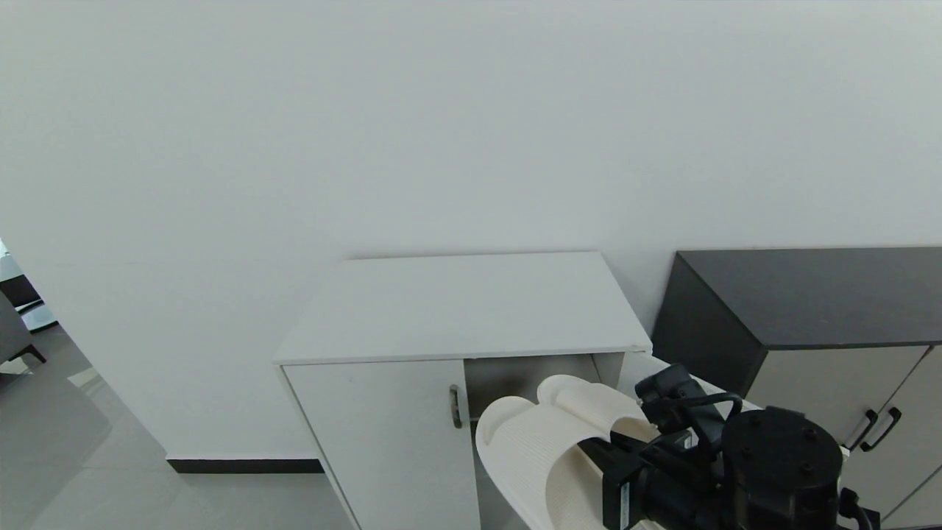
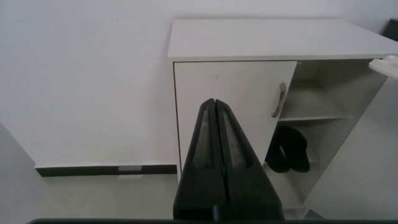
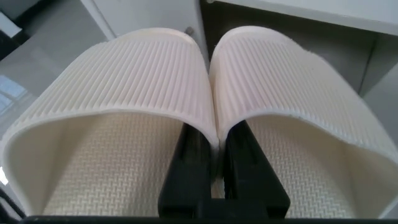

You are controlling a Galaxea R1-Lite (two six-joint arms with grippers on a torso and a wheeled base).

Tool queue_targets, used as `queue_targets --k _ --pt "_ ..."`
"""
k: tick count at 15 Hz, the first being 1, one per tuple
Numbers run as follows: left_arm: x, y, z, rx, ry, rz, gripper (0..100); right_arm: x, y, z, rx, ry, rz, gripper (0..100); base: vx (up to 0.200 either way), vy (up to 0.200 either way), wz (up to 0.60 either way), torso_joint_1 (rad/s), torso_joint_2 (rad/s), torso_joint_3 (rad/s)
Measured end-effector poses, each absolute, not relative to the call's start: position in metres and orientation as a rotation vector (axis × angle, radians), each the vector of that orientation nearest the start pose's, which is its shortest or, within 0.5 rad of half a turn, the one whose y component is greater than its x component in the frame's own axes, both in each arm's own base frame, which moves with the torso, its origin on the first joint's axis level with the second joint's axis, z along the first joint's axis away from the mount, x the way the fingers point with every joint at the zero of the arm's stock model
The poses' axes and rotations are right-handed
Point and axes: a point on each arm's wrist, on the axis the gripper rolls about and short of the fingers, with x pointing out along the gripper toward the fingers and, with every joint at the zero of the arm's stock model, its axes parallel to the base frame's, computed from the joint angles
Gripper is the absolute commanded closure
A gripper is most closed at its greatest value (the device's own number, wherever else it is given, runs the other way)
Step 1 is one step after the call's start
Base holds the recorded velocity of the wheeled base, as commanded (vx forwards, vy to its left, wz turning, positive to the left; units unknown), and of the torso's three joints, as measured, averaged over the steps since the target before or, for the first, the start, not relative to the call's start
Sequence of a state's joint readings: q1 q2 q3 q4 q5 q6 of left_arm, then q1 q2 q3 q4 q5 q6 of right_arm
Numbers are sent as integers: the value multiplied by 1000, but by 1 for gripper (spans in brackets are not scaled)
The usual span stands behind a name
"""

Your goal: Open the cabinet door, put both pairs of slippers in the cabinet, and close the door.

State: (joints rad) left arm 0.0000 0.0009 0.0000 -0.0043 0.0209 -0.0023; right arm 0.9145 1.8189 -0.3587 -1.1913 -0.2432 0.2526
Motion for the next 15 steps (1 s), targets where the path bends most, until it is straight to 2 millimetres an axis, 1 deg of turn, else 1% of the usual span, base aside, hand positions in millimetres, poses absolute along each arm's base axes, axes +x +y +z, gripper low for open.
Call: queue_targets --k 5,15 --pt "-23 0 76 -3 -3 22 100 164 208 96 89 302 644 100 0 0 0 -144 317 173" --pt "-23 0 76 -3 -3 21 100 163 210 91 86 298 653 100 0 0 0 -239 530 283"
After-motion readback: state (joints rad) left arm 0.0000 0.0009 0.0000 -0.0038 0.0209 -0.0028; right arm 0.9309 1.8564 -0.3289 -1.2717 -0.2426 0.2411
